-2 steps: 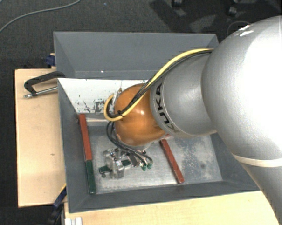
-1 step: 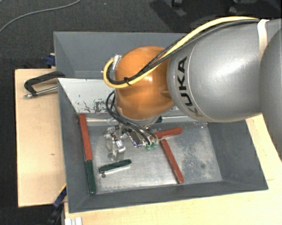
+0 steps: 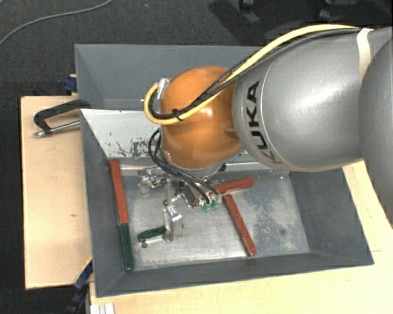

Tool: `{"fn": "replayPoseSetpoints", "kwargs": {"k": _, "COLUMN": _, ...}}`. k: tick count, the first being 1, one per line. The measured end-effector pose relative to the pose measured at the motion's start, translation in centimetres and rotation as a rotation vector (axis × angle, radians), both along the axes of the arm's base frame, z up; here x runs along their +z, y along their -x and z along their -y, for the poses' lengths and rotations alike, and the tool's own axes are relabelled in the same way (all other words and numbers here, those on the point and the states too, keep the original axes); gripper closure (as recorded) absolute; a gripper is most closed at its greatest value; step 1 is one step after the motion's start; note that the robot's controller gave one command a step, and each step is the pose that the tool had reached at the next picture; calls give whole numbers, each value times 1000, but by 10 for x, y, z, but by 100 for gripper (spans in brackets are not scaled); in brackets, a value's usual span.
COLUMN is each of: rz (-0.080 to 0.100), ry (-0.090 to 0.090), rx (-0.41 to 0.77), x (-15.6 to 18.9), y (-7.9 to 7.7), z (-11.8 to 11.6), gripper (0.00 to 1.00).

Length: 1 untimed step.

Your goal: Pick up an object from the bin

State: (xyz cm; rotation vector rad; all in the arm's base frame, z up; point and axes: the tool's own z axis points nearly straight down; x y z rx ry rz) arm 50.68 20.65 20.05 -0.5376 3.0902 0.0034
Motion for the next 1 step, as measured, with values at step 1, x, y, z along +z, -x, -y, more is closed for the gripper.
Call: {"fn": "replayPoseSetpoints", "kwargs": {"k": 1, "rz": -9, "ry": 5, "rx": 99, "x": -134, "y": -39, "z": 45, "gripper": 0}}
